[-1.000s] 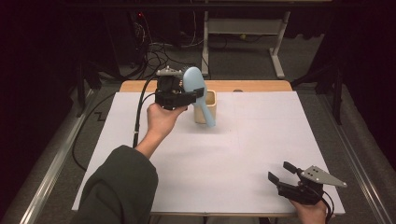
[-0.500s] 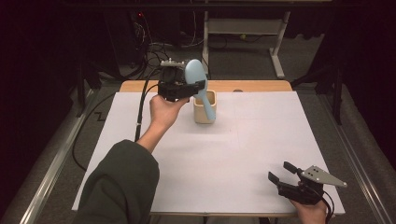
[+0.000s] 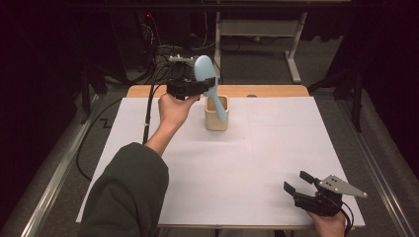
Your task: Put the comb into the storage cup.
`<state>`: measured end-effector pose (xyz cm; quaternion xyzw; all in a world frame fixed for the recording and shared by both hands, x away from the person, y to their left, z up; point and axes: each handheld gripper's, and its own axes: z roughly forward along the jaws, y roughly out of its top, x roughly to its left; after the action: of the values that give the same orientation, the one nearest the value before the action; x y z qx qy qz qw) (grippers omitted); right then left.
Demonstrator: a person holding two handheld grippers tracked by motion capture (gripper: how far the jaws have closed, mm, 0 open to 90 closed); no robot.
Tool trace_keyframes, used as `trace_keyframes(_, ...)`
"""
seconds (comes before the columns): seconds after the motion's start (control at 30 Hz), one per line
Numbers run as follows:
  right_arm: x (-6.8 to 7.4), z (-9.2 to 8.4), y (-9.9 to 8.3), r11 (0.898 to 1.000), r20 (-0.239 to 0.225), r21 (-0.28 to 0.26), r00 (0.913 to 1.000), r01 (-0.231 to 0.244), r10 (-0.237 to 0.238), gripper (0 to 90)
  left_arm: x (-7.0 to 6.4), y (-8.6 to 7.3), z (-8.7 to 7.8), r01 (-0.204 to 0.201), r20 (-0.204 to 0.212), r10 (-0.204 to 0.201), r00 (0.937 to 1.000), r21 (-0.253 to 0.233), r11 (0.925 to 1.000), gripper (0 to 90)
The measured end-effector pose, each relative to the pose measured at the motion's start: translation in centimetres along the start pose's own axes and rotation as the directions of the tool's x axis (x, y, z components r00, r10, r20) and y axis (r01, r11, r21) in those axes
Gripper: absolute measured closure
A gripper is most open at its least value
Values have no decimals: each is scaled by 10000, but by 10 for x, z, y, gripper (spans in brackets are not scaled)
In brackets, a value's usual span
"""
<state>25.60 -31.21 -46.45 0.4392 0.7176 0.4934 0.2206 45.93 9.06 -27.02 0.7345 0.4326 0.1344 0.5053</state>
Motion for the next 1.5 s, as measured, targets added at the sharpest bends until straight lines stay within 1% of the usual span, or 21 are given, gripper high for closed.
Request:
trace_keyframes(0.03,0,0,0,10000,-6,-12,10000,26,-26,256,0,1,0,4,-56,-5,10000,-77,10000,495)
trace_keyframes(0.1,0,0,0,10000,-18,-1,10000,10,-10,256,0,4,0,-152,-276,149,9995,-120,9998,495)
trace_keyframes(0.13,0,0,0,10000,-5,18,10000,0,0,256,1,5,0,-122,-306,116,9995,-193,9997,495)
trace_keyframes(0.2,0,0,0,10000,0,4,10000,16,-16,256,3,8,0,92,-238,-100,9997,-330,9994,495)
trace_keyframes(0.23,-1,0,0,10000,-11,-14,10000,28,-28,256,4,9,0,110,-273,-120,9996,-369,9993,495)
trace_keyframes(0.4,-1,1,-1,10000,-17,-6,10000,-20,20,257,7,13,2,150,-457,-169,9988,-405,9991,495)
trace_keyframes(0.57,-2,1,-1,10000,-31,-1,10000,-34,34,257,11,17,7,166,-668,-187,9976,-312,9994,496)
trace_keyframes(0.87,-3,0,-1,10000,-35,-22,10000,-48,48,257,17,16,15,229,-970,-260,9949,-327,9992,493)
trace_keyframes(1.0,-3,0,-1,10000,-39,-27,10000,-75,75,257,20,15,19,318,-990,-348,9945,-312,9990,492)
trace_keyframes(1.27,-3,0,-1,10000,-48,-46,10000,-76,76,257,16,12,27,181,-1013,-203,9947,-218,9996,490)
trace_keyframes(1.5,-3,0,-1,9999,-37,-56,10000,-90,90,256,15,10,34,192,-1107,-204,9936,-113,9998,489)
